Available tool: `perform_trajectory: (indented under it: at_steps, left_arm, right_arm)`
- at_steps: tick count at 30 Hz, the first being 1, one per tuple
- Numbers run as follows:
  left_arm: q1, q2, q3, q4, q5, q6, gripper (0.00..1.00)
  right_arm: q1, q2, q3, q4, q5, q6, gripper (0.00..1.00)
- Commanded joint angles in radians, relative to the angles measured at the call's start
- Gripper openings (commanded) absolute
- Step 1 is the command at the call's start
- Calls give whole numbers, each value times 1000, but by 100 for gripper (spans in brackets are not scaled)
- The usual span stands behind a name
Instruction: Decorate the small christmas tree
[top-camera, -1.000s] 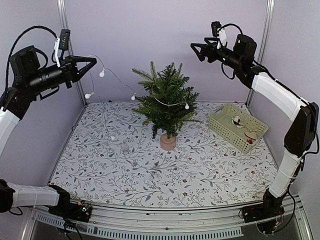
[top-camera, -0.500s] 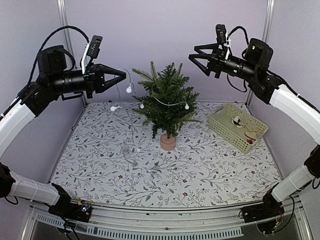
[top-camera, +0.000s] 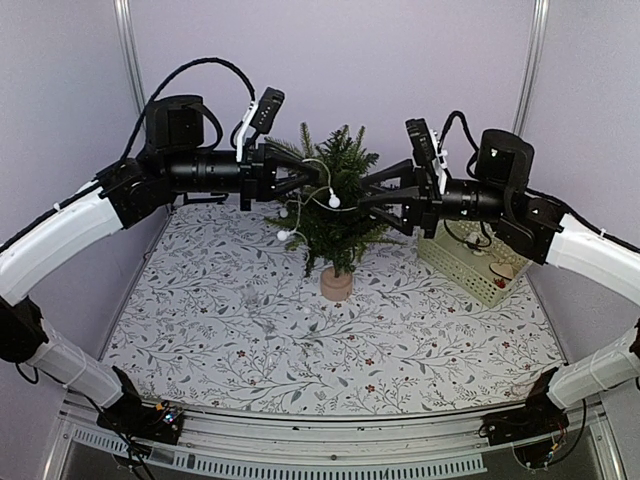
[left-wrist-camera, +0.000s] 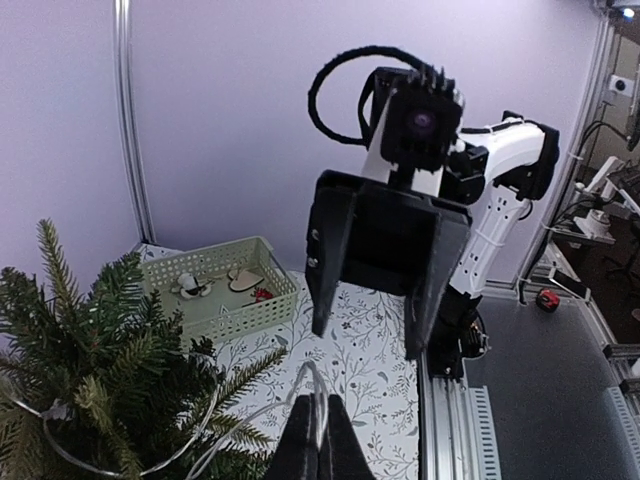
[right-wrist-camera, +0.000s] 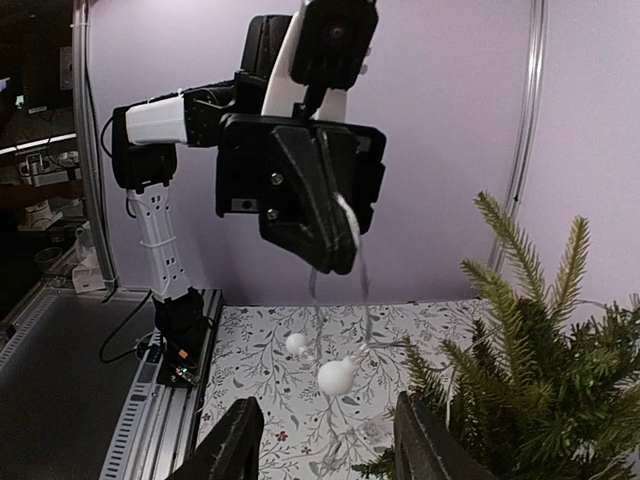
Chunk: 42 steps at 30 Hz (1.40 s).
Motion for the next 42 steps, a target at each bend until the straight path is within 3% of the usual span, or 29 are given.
perform_trajectory:
  at_steps: [1, 12, 20, 27, 34, 39, 42]
  left_arm:
    - [-32, 28, 17, 90, -53, -7, 0]
    - [-71, 73, 13, 145, -68, -22, 0]
    - [-80, 66, -4, 161, -64, -27, 0]
    - [-83, 52, -22, 175, -59, -27, 0]
    - [-83, 43, -40, 186, -77, -24, 0]
    - [-83, 39, -50, 205, -73, -24, 0]
    - [-83, 39, -55, 214, -78, -25, 0]
  right_arm:
    - [54, -51, -108, 34, 55, -2, 48]
    - [139, -31, -365, 435, 237, 128, 64]
    - [145, 82, -380, 586, 238, 51, 68]
    - [147, 202, -304, 615, 221, 9, 68]
    - [161, 260, -286, 634, 211, 28, 46]
    - [166, 261, -289, 637, 249, 27, 39]
    - [166, 280, -274, 633, 244, 28, 23]
